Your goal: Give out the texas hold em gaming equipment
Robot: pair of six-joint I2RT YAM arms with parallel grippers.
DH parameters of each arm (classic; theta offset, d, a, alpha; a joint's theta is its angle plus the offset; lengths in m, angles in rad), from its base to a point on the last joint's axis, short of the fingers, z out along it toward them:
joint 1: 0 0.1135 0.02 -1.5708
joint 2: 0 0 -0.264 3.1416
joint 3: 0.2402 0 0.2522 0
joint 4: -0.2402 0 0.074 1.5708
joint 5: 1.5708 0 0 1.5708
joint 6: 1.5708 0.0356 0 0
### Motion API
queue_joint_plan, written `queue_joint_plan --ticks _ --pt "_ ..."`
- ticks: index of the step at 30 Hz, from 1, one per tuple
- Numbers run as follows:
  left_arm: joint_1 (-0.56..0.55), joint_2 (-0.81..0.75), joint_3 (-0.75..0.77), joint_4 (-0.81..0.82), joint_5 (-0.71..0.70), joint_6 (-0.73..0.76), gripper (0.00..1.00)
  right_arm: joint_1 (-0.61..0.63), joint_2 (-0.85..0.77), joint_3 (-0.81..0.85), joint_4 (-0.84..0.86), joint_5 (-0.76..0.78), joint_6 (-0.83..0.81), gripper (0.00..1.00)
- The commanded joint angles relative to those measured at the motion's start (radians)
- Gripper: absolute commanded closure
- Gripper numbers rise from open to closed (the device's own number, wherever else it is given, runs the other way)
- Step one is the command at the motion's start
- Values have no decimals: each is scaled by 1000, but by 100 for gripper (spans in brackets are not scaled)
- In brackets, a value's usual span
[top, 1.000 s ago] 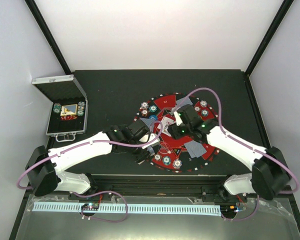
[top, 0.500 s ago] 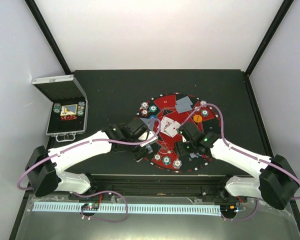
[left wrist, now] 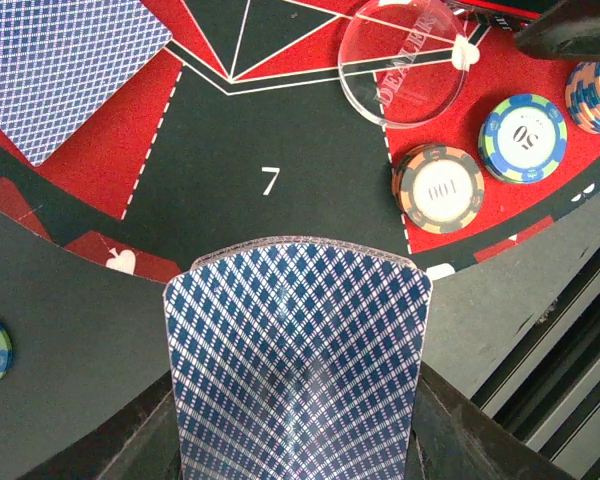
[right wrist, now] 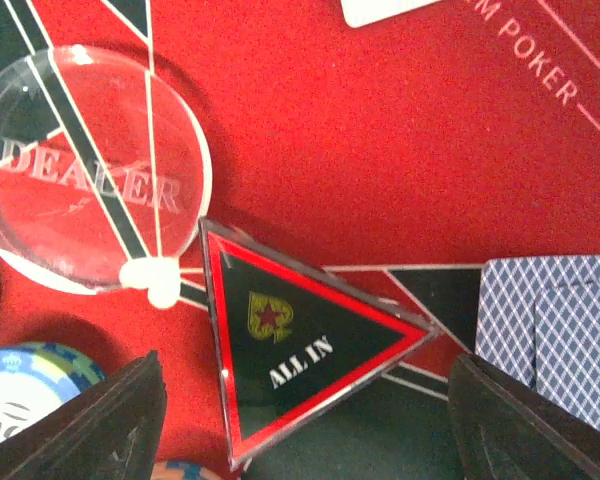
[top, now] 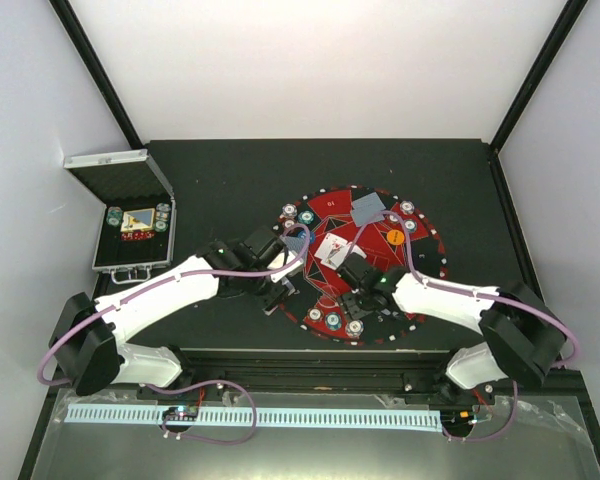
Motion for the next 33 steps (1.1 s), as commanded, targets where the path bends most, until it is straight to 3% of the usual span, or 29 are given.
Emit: queue_joint_plan --ticks 1,11,23,33 --pt "7 -23 0 2 1 -8 50 6 36 34 47 56 -18 21" --pt "8 -54 1 6 19 -4 50 5 96 42 61 81 -4 19" --pt "9 -60 -2 8 20 -5 50 5 167 62 53 62 0 27" --pt "9 -68 -3 9 21 -4 50 2 177 52 38 23 16 24"
